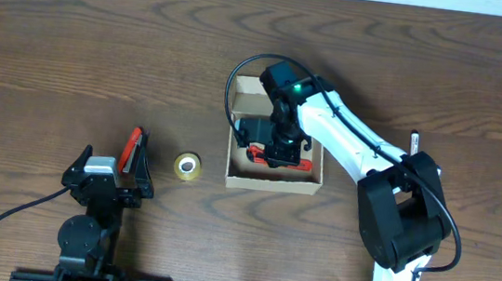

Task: Pack container
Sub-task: 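Carry the knife into the box and open the right gripper, then move the right gripper back over the black-capped whiteboard marker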

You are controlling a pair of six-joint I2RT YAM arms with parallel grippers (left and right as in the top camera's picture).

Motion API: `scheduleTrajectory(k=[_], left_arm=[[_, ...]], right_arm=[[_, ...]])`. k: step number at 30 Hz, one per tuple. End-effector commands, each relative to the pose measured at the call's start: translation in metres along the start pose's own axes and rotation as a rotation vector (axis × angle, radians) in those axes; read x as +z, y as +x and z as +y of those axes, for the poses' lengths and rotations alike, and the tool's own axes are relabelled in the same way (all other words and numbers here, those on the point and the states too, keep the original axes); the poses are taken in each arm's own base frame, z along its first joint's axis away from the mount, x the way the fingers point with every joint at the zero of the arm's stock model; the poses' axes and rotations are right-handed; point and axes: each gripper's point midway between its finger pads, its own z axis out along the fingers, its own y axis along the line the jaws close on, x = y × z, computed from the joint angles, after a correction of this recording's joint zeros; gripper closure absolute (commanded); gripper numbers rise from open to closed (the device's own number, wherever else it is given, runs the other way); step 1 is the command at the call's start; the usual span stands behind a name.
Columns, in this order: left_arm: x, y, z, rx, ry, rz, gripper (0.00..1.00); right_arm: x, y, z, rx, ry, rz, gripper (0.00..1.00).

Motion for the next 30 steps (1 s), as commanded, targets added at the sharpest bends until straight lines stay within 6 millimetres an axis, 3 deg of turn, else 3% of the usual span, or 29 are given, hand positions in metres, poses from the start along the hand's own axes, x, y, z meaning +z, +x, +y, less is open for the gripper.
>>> scheduleTrajectory(k=[1,3,6,9,14,16,20,21,23,26,30], left_arm=[[0.002,0.019,-0.001,0.003,0.005,0.047,0.05],[0.002,0.019,-0.001,0.003,0.004,0.047,0.05],[0.002,0.019,-0.001,0.003,0.005,0.047,0.05],[0.002,0.019,-0.001,0.003,0.005,0.047,0.05],[0.002,0.019,-0.001,0.003,0.004,0.047,0.05],[0.002,0.019,-0.001,0.003,0.004,0.047,0.05],[0.002,0.019,-0.001,0.003,0.005,0.047,0.05],[0.002,0.019,-0.001,0.003,0.005,0.047,0.05],[0.002,0.019,-0.001,0.003,0.005,0.047,0.05],[0.002,0.019,-0.001,0.003,0.005,0.047,0.05],[0.002,0.019,-0.001,0.003,0.005,0.047,0.05]], right_arm=[[0.002,0.001,0.0,0.017,-0.015,-0.013,0.63],[0.001,0.0,0.0,0.034,-0.015,-0.015,0.55],[-0.006,-0.002,0.0,0.07,-0.011,-0.018,0.54],[-0.026,-0.006,0.0,0.107,0.008,-0.032,0.55],[-0.086,-0.019,-0.006,0.211,0.087,-0.101,0.48],[-0.114,-0.02,-0.014,0.339,0.142,-0.141,0.37],[-0.164,-0.006,-0.042,0.53,0.297,-0.217,0.5],[-0.175,0.005,-0.056,0.635,0.359,-0.234,0.43],[-0.198,0.044,-0.087,0.909,0.495,-0.268,0.18],[-0.217,0.104,-0.11,1.203,0.579,-0.299,0.12],[-0.233,0.182,-0.121,1.453,0.621,-0.323,0.01]])
